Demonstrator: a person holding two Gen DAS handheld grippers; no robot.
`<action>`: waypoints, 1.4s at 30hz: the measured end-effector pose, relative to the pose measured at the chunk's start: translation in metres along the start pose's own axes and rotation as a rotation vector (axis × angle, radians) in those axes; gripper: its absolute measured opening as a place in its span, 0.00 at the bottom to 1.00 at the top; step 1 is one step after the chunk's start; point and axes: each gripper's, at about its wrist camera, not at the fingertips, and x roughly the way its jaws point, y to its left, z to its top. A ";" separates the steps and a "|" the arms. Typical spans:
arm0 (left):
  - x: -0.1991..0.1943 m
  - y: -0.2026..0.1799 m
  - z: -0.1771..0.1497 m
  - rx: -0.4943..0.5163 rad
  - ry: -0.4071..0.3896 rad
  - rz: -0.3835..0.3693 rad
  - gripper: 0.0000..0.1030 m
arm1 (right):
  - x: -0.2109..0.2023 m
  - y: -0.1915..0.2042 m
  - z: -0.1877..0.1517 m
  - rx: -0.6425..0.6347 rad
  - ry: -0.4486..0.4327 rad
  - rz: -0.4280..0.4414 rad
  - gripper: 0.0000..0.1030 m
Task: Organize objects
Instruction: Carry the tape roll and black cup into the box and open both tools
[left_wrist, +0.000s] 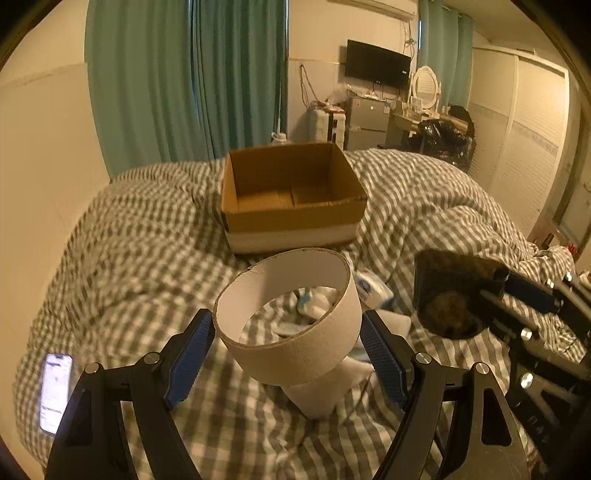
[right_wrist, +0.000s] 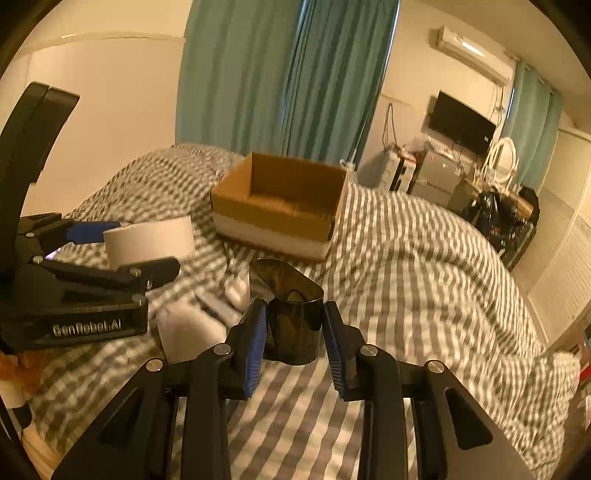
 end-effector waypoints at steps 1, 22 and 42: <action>-0.002 0.003 0.004 -0.002 -0.004 0.001 0.80 | -0.002 0.000 0.009 -0.002 -0.016 0.006 0.29; 0.062 0.042 0.202 0.030 -0.070 0.037 0.80 | 0.085 -0.052 0.188 0.015 -0.054 0.019 0.29; 0.254 0.048 0.209 0.102 0.084 0.064 0.80 | 0.303 -0.058 0.202 0.064 0.137 0.121 0.29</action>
